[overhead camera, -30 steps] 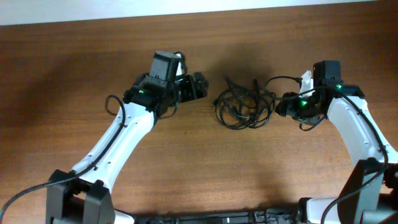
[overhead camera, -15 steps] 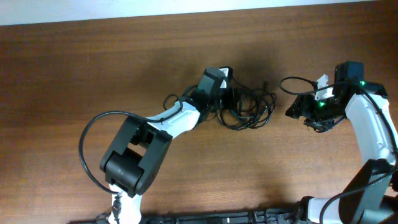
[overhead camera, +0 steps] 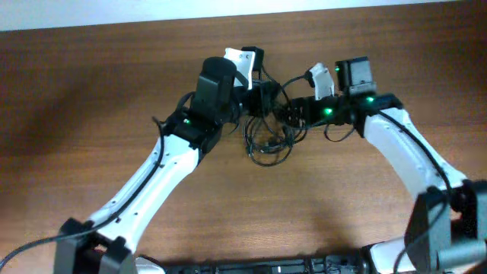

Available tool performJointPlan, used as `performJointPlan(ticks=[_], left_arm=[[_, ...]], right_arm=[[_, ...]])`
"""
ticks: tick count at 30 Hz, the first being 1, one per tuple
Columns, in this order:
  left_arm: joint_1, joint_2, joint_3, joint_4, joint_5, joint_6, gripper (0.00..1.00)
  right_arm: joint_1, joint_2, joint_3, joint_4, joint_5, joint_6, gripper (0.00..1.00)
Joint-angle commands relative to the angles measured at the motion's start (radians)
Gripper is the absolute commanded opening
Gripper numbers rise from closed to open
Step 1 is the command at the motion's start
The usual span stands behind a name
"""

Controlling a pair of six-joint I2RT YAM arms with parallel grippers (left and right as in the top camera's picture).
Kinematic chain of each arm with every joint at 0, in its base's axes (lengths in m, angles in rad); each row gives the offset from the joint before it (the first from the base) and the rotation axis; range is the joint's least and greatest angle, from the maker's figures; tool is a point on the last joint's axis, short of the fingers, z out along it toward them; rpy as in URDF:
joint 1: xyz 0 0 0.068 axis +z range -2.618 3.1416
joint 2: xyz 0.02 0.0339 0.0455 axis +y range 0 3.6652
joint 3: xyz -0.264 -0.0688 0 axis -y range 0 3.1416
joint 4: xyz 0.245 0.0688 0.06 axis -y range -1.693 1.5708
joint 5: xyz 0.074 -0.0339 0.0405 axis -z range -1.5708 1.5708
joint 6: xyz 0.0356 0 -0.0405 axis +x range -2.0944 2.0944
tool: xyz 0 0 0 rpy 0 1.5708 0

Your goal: Untangle cables

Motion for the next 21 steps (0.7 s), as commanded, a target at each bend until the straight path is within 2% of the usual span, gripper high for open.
performJointPlan(ticks=[1, 3, 5, 7, 9, 11, 13, 15, 17, 20, 21], left_arm=[[0.045, -0.134, 0.010, -0.008, 0.028, 0.077, 0.00], [0.090, -0.233, 0.010, -0.013, 0.026, 0.143, 0.00], [0.159, -0.311, 0.010, -0.044, -0.005, 0.143, 0.00], [0.298, -0.411, 0.010, -0.113, -0.024, 0.142, 0.00], [0.400, -0.473, 0.010, -0.179, -0.014, 0.138, 0.00], [0.450, -0.504, 0.010, -0.264, 0.012, 0.139, 0.00], [0.439, -0.488, 0.010, -0.346, 0.013, 0.138, 0.00], [0.388, -0.418, 0.005, -0.410, 0.011, 0.139, 0.02], [0.340, -0.312, 0.005, -0.440, 0.014, 0.126, 0.02], [0.273, -0.180, 0.005, -0.444, 0.141, 0.117, 0.03], [0.241, -0.122, 0.005, -0.465, 0.140, 0.117, 0.07]], right_arm=[[0.019, 0.114, 0.006, 0.008, 0.166, 0.148, 0.98], [0.014, 0.196, 0.006, 0.005, 0.259, 0.209, 0.98], [-0.002, 0.202, 0.006, -0.032, 0.390, 0.275, 0.98], [-0.058, 0.202, 0.006, -0.059, 0.474, 0.286, 0.99], [-0.133, 0.202, 0.006, -0.092, 0.490, 0.323, 1.00], [-0.187, 0.202, 0.006, -0.118, 0.452, 0.293, 1.00], [-0.206, 0.202, 0.006, -0.138, 0.341, 0.207, 1.00], [-0.203, 0.202, 0.006, -0.163, 0.272, 0.189, 1.00], [-0.203, 0.202, 0.006, -0.191, 0.264, 0.189, 1.00], [-0.204, 0.202, 0.006, -0.200, 0.265, 0.163, 1.00], [-0.204, 0.202, 0.006, -0.202, 0.265, 0.163, 1.00]])
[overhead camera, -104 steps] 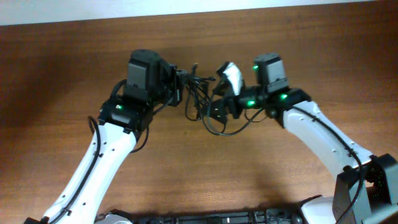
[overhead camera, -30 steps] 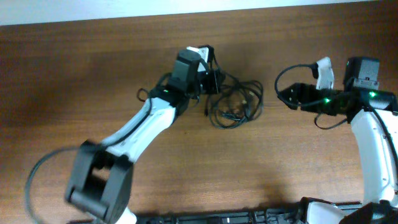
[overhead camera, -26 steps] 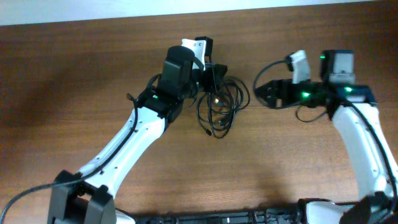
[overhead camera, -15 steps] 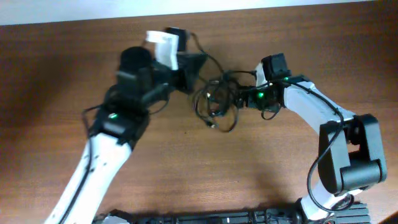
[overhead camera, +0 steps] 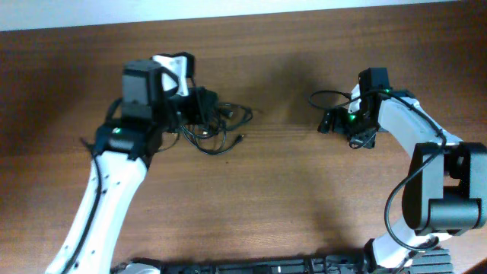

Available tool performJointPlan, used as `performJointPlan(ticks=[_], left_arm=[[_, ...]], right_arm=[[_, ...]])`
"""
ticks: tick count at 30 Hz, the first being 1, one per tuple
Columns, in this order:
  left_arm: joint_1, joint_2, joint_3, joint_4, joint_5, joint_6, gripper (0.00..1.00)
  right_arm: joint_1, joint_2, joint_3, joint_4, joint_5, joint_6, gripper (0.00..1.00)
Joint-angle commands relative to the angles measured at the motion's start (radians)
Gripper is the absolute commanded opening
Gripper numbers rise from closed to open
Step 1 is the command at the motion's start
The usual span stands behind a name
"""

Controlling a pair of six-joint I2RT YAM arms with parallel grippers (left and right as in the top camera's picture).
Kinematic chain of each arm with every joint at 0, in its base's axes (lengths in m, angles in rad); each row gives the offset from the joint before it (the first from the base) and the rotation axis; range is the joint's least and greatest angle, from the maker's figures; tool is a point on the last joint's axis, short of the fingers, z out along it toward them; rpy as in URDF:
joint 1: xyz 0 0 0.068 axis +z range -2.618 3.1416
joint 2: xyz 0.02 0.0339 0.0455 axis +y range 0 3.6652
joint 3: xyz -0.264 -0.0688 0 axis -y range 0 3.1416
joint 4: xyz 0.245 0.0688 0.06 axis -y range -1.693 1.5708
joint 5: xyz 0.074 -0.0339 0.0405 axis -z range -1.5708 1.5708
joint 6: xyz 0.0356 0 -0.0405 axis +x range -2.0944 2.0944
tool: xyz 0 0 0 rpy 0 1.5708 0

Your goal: Untangle cables

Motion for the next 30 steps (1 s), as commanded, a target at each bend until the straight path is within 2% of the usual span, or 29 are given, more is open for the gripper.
performJointPlan(ticks=[1, 2, 3, 4, 5, 6, 8, 9, 10, 11, 13, 14, 16, 17, 18, 19, 20, 22, 23, 25, 26, 27, 28, 30], left_arm=[[-0.078, 0.135, 0.000, -0.050, 0.067, -0.003, 0.17], [-0.087, 0.168, 0.000, -0.072, 0.048, -0.004, 0.36], [-0.092, 0.200, 0.000, -0.097, 0.032, -0.004, 0.61], [-0.092, 0.234, 0.000, -0.130, 0.028, -0.004, 0.95], [-0.092, 0.253, 0.000, -0.154, 0.027, -0.003, 0.99], [-0.092, 0.264, 0.000, -0.179, 0.024, 0.019, 0.99], [-0.092, 0.262, 0.001, -0.246, 0.023, 0.164, 0.95], [-0.089, 0.246, 0.003, -0.289, -0.016, 0.204, 0.95], [-0.082, 0.210, 0.011, -0.360, -0.167, 0.197, 0.99], [-0.074, 0.175, 0.021, -0.426, -0.344, 0.130, 0.99], [-0.066, 0.084, 0.032, -0.603, -0.798, -0.196, 0.99], [-0.065, 0.033, 0.032, -0.684, -0.930, -0.364, 0.99], [-0.065, -0.058, 0.032, -0.729, -1.022, -0.531, 0.99], [-0.065, -0.119, 0.032, -0.705, -1.020, -0.615, 0.99], [-0.066, -0.154, 0.032, -0.661, -0.998, -0.637, 0.99], [-0.065, -0.179, 0.032, -0.590, -0.945, -0.623, 0.99], [-0.066, -0.184, 0.032, -0.525, -0.887, -0.553, 0.99], [-0.065, -0.153, 0.031, -0.364, -0.762, -0.320, 1.00], [-0.065, -0.113, 0.031, -0.310, -0.761, -0.249, 0.90], [-0.065, -0.035, 0.031, -0.257, -0.760, -0.121, 0.84], [-0.065, 0.028, 0.031, -0.249, -0.760, -0.080, 0.77], [-0.065, 0.077, 0.031, -0.249, -0.760, -0.078, 0.78], [-0.062, 0.153, 0.031, -0.246, -0.760, -0.078, 0.88], [-0.035, 0.245, 0.031, -0.234, -0.759, -0.082, 0.90]], right_arm=[[0.002, 0.003, 0.006, -0.006, -0.016, -0.030, 1.00], [0.003, 0.003, 0.006, -0.008, -0.016, -0.048, 1.00], [0.002, 0.003, 0.006, -0.008, -0.016, -0.048, 1.00], [0.003, 0.003, 0.006, -0.008, -0.016, -0.048, 1.00], [0.003, 0.003, 0.006, -0.008, -0.016, -0.048, 1.00], [0.003, 0.003, 0.006, -0.008, -0.016, -0.048, 1.00], [0.003, 0.003, 0.006, -0.008, -0.015, -0.048, 1.00], [0.003, 0.003, 0.006, -0.008, -0.015, -0.048, 1.00], [0.003, 0.003, 0.006, -0.008, -0.015, -0.049, 1.00], [0.003, 0.003, 0.006, -0.008, -0.016, -0.048, 1.00], [0.003, 0.003, 0.006, -0.008, -0.016, -0.048, 1.00], [0.003, 0.003, 0.006, -0.008, -0.016, -0.048, 1.00], [0.003, 0.003, 0.006, -0.008, -0.016, -0.048, 1.00], [0.003, 0.003, 0.006, -0.008, -0.016, -0.048, 1.00], [0.003, 0.003, 0.006, -0.008, -0.016, -0.048, 1.00], [0.003, 0.003, 0.006, -0.008, -0.016, -0.048, 1.00], [0.003, 0.003, 0.006, -0.008, -0.016, -0.048, 1.00], [0.003, 0.003, 0.006, -0.008, -0.019, -0.048, 1.00], [0.003, 0.003, 0.006, -0.011, -0.019, -0.048, 1.00], [0.003, 0.003, 0.005, -0.012, -0.019, -0.048, 1.00], [0.003, 0.003, 0.002, -0.011, -0.019, -0.048, 1.00], [0.003, 0.003, 0.000, -0.011, -0.019, -0.048, 0.99], [0.003, 0.003, 0.000, -0.011, -0.019, -0.048, 0.99], [0.003, 0.003, 0.000, -0.012, -0.019, -0.048, 0.99]])
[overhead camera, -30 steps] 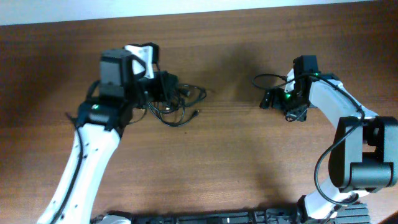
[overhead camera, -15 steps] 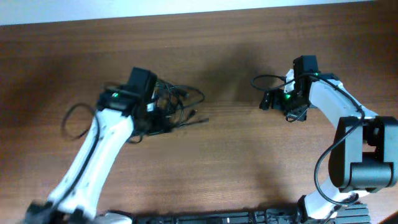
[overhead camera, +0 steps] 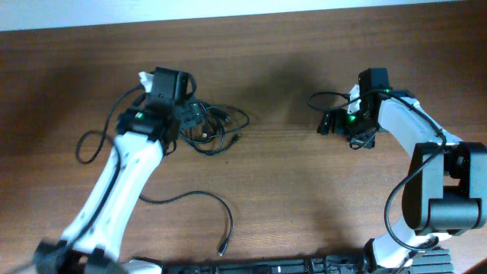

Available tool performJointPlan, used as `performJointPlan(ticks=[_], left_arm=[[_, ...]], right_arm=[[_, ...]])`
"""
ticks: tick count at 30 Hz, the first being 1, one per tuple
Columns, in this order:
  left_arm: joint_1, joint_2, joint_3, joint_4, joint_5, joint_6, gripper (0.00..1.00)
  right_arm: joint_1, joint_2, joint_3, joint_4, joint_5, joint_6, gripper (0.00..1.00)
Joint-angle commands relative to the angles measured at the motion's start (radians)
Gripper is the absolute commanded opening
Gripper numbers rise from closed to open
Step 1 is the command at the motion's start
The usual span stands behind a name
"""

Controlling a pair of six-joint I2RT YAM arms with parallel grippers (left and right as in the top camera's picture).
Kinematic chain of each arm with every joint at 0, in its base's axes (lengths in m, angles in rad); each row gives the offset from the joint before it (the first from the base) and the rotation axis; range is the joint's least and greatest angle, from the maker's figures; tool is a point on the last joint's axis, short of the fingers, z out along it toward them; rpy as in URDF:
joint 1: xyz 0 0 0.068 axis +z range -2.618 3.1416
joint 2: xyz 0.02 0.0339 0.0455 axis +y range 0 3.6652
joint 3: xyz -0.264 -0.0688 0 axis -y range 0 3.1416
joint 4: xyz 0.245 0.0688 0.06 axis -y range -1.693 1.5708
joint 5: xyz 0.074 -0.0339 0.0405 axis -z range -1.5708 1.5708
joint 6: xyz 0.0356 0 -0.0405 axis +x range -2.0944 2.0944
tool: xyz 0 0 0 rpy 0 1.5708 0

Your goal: Untangle cables

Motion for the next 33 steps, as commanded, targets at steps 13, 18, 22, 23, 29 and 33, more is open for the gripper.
performJointPlan(ticks=[13, 18, 22, 23, 29, 33], left_arm=[[0.104, 0.436, 0.003, 0.102, 0.289, 0.026, 0.53], [0.104, 0.435, 0.022, 0.105, 0.373, 0.073, 0.00], [0.103, 0.270, 0.079, 0.105, 0.579, 0.280, 0.00], [0.103, 0.219, 0.079, 0.104, 0.648, 0.334, 0.00], [0.103, 0.088, 0.079, 0.065, 0.899, 0.570, 0.00], [0.100, 0.088, 0.079, 0.048, 0.961, 0.570, 0.00]], right_arm=[[0.003, 0.003, 0.000, 0.004, -0.008, -0.011, 0.99], [0.002, -0.023, 0.002, -0.023, -0.013, -0.011, 0.96], [0.003, -0.189, 0.002, -0.042, -0.285, -0.147, 0.95], [0.003, -0.231, 0.002, -0.041, -0.412, -0.195, 0.96], [0.099, -0.288, 0.002, 0.023, -0.719, -0.322, 0.99], [0.195, -0.287, 0.002, 0.204, -0.692, -0.258, 0.87]])
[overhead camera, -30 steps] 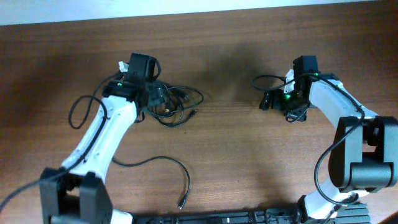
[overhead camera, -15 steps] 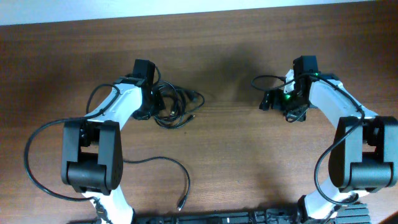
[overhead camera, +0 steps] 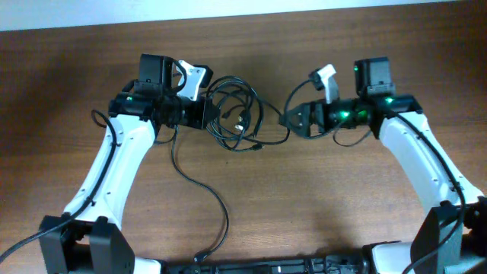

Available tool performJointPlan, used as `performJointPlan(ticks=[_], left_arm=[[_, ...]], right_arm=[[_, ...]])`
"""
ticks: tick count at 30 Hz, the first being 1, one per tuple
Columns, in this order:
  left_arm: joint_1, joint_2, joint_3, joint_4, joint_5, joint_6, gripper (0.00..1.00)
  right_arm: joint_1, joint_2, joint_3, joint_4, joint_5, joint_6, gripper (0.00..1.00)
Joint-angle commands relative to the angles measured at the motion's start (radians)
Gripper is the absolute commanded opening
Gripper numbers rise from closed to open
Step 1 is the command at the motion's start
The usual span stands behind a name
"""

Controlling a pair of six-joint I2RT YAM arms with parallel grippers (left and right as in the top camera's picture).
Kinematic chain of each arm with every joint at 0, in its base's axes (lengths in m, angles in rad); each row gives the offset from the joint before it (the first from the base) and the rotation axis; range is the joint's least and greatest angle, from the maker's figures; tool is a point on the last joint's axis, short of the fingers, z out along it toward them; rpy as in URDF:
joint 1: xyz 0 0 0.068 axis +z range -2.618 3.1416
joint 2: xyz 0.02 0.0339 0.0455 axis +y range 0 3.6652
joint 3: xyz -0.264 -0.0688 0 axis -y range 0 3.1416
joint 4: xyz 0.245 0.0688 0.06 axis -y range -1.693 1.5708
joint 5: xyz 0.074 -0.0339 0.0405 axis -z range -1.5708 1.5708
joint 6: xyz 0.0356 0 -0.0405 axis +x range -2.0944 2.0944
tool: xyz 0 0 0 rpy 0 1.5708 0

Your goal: Untangle cables

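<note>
A tangle of black cables lies on the wooden table between my two arms. My left gripper is at the tangle's left side and looks shut on its strands. One long cable trails from there down toward the table's front edge. My right gripper is at the tangle's right side, shut on a thin black cable that arcs up over it. Where the strands cross inside the knot is too small to tell.
The brown wooden table reaches to a pale wall edge at the back. The arms' dark base sits at the front edge. Both white arms slant in from the front corners.
My left gripper has moved right with the bundle, toward the middle. My right gripper has moved left from the right side to the tangle. The long loose cable now hangs from the left grip.
Both grippers first met over the tangle at the middle. Then they stood far apart, the left with most of the bundle, the right with one cable. A long cable then lay loose at the front. Now both grippers are back near the middle.
</note>
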Motion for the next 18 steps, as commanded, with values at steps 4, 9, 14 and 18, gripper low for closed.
performJointPlan(ticks=[4, 9, 14, 18], left_arm=[[-0.020, -0.026, 0.017, 0.098, 0.432, 0.039, 0.00], [0.018, -0.082, 0.017, 0.214, 0.585, 0.038, 0.00], [0.253, -0.150, 0.017, 0.108, 0.395, 0.006, 0.00], [0.277, -0.150, 0.017, 0.064, 0.394, 0.004, 0.45]], right_arm=[[0.164, -0.010, 0.003, 0.099, 0.481, 0.249, 0.42], [0.142, -0.010, 0.003, -0.018, 0.810, 0.407, 0.09], [-0.053, -0.010, 0.003, -0.179, 0.874, 0.405, 0.09], [-0.072, -0.010, 0.003, -0.186, 0.757, 0.398, 0.18]])
